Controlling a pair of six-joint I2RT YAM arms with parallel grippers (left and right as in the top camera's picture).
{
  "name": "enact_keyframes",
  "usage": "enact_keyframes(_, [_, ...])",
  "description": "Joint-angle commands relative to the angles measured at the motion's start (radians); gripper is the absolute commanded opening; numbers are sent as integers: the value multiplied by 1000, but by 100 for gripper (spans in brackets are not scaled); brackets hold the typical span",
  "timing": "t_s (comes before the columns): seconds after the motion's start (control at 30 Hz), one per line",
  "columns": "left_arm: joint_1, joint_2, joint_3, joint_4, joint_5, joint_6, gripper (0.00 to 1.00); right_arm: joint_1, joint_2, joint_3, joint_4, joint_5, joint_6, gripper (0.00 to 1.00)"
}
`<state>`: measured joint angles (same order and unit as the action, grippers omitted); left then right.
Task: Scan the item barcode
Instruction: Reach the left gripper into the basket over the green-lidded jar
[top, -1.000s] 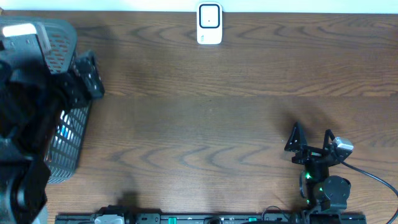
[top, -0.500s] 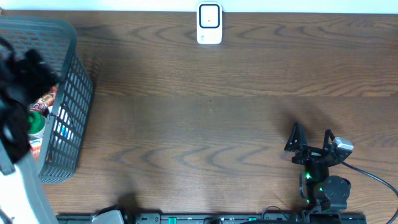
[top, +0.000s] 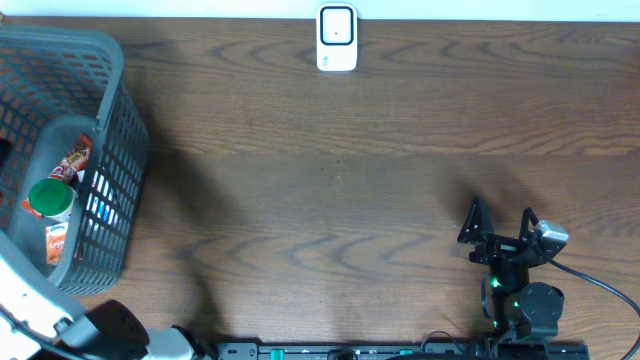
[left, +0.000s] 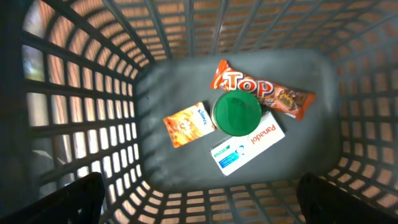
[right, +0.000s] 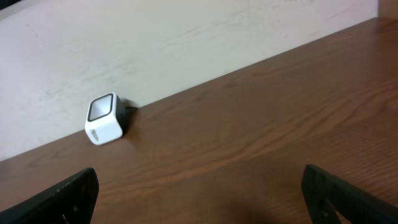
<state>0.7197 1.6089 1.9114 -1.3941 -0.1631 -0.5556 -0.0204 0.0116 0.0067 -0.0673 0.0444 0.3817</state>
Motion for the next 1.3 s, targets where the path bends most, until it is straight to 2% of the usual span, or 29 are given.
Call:
enact_keyframes(0.0, [4,77,-54,9,-2,-60,98,-6,-6,-1,-4,3,-13,99])
enact_keyframes(0.3, [3,187,-135,80,-2,-60,98,-6,-6,-1,-4,3,-13,99])
enact_keyframes(0.73, [4,187,-441,365,-2,-60,98,-6,-6,-1,-3,3,-13,99])
enact_keyframes(1.03, [4,187,-464,412,1,-60,98,-6,-6,-1,-4,3,-13,99])
enact_keyframes(1.27, [4,168,-463,428,113,-60,98,-6,-6,-1,-4,3,-13,99])
